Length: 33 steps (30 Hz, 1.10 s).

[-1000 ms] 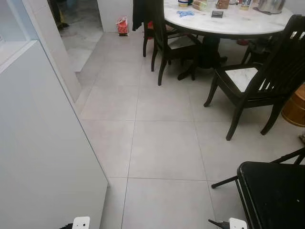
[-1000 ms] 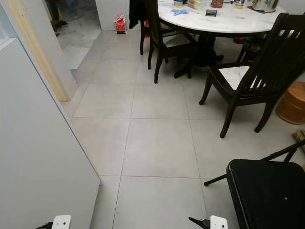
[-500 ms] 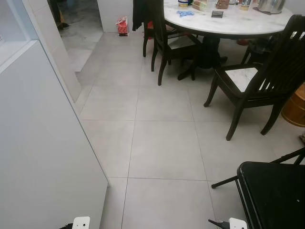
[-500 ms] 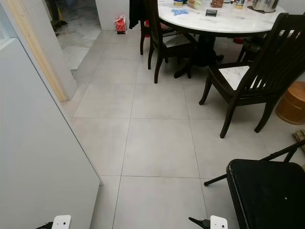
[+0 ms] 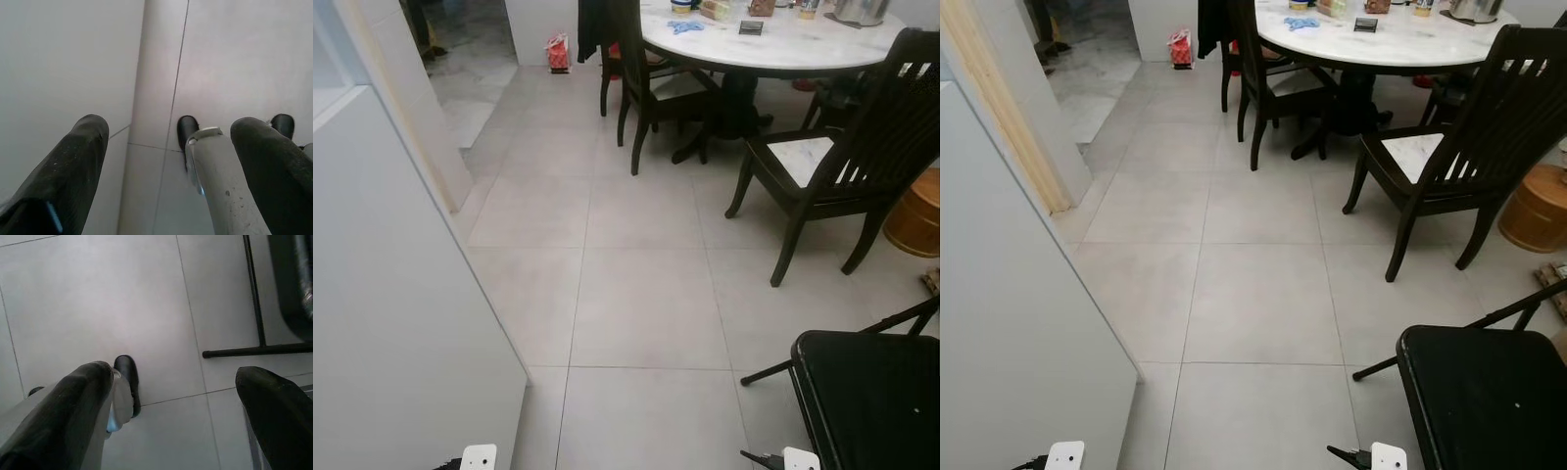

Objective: Restocking fridge

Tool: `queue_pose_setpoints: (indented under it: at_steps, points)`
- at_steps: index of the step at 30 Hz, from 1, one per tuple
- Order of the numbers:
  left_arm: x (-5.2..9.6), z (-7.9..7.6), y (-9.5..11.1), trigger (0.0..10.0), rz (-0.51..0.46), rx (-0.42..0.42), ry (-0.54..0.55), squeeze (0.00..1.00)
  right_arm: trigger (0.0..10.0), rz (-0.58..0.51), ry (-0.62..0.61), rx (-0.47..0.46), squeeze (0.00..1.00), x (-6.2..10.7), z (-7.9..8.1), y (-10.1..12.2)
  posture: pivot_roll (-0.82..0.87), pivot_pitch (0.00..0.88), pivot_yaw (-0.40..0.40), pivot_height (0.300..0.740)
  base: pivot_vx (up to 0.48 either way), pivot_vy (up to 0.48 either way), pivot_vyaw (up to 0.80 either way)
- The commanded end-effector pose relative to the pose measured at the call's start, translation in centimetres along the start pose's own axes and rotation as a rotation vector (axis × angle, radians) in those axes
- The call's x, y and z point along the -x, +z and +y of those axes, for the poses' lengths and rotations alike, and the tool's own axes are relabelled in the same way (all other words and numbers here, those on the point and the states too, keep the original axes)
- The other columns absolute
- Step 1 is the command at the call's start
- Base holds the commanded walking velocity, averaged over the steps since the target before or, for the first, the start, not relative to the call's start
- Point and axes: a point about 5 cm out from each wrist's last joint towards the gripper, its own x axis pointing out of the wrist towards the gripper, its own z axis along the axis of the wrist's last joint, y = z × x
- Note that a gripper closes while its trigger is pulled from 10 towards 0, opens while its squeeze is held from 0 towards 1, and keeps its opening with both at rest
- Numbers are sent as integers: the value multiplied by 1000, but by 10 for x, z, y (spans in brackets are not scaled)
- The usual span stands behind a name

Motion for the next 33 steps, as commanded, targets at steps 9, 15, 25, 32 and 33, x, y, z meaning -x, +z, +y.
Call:
queue_pose_setpoints:
  at_steps: [9, 15, 25, 32, 33]
  points:
    - [-10, -3, 56, 10000, -14, 34, 4, 0, 10000, -102, 172, -2, 0, -5, 48, 77, 78, 0, -67, 740, 0, 0, 0]
    - [-10, -3, 56, 10000, -14, 27, 4, 0, 10000, -101, 172, -5, 0, -5, 48, 77, 78, 0, -68, 740, 0, 0, 0]
    - [-10, -3, 57, 10000, -17, 31, 3, 0, 10000, -100, 171, -5, 0, -5, 48, 77, 76, 0, -68, 740, 0, -203, 0]
    - [-10, -3, 56, 10000, -17, 29, 3, 0, 10000, -100, 171, -5, 0, -5, 48, 77, 76, 0, -69, 740, 0, -247, 0]
    - [-10, -3, 56, 10000, -17, 30, 4, 0, 10000, -100, 171, -5, 0, -5, 48, 77, 76, 0, -69, 740, 0, 0, 0]
